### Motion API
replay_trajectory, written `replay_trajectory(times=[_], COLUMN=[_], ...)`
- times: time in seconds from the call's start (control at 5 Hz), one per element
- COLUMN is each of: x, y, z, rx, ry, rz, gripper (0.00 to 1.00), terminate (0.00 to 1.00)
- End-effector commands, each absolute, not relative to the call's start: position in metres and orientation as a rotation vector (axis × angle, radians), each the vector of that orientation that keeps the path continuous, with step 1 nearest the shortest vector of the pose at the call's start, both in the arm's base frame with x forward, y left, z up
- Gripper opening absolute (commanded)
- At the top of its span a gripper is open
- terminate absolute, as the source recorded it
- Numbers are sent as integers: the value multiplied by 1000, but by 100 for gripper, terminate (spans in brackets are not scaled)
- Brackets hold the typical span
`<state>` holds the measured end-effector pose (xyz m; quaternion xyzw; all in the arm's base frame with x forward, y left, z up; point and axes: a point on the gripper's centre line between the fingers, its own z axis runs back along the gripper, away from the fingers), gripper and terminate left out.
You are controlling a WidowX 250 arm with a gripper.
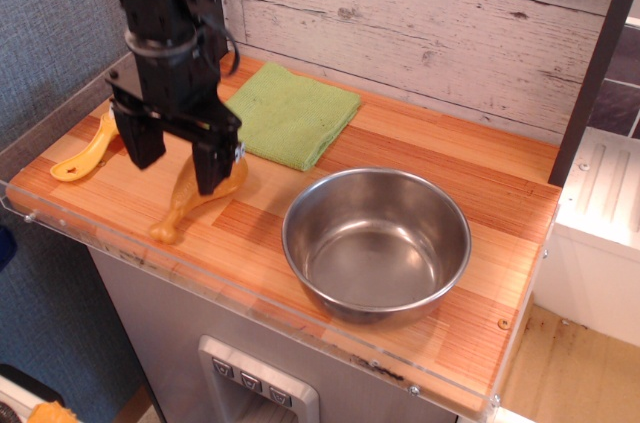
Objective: Put the chicken between the pot and the brush.
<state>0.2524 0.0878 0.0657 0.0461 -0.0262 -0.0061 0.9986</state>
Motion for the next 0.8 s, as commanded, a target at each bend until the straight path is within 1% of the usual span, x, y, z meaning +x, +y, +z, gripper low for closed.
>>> replay_trajectory(times=[0.0, 0.2, 0.4, 0.6], x=[248, 248, 248, 248], y=[91, 92, 92, 92], z=[86, 81, 81, 81], rx=[77, 29, 29, 29], ry=[-112, -102, -102, -102], rz=[-11, -32, -32, -32], gripper=[100, 100, 100, 100], terminate=[0, 0, 0, 100])
